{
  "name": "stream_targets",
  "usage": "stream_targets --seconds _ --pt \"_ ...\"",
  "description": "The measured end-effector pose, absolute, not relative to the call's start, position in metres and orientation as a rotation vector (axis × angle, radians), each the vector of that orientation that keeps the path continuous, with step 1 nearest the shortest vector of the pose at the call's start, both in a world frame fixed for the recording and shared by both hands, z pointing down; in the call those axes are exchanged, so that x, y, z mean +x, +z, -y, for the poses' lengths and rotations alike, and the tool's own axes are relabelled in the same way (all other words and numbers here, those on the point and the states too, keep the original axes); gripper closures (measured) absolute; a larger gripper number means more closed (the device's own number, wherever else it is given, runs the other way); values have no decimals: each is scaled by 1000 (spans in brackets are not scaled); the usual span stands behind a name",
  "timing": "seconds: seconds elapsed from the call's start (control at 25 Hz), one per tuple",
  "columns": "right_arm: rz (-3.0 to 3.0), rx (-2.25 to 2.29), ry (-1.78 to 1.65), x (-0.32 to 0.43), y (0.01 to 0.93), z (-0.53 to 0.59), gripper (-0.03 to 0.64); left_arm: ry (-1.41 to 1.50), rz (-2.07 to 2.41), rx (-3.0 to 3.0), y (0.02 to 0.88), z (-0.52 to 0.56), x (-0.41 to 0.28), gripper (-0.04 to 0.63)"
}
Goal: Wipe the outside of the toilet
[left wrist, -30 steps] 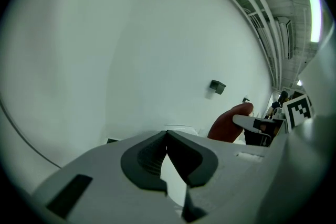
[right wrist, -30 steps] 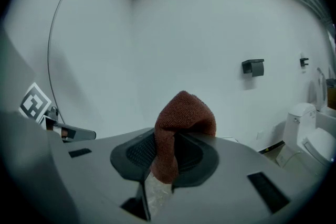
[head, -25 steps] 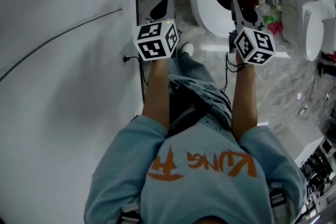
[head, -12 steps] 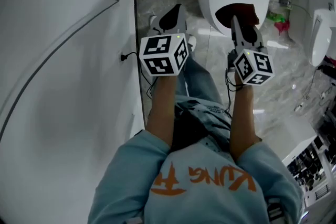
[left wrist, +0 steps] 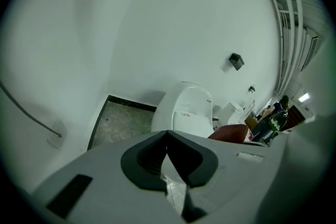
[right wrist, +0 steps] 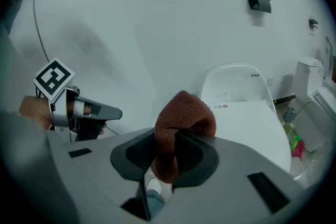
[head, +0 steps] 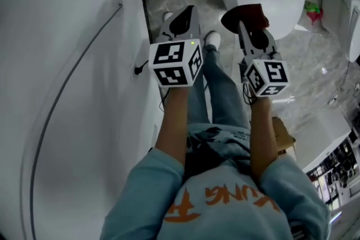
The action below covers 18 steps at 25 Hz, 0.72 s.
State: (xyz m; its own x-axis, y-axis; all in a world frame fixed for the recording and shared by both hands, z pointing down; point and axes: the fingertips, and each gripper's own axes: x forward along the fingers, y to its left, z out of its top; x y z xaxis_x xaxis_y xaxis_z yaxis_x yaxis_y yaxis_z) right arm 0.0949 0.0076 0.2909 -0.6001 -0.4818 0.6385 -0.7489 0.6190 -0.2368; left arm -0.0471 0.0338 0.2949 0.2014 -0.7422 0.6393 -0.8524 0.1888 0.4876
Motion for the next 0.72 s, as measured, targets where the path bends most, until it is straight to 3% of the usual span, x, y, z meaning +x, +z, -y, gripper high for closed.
stream_targets --seconds 0.4,0.72 --pt "2283 960 604 61 367 -6 538 229 1508 1511 378 -32 -73 601" --pt "2253 1126 741 44 422 28 538 298 1440 1536 419 -30 -73 601"
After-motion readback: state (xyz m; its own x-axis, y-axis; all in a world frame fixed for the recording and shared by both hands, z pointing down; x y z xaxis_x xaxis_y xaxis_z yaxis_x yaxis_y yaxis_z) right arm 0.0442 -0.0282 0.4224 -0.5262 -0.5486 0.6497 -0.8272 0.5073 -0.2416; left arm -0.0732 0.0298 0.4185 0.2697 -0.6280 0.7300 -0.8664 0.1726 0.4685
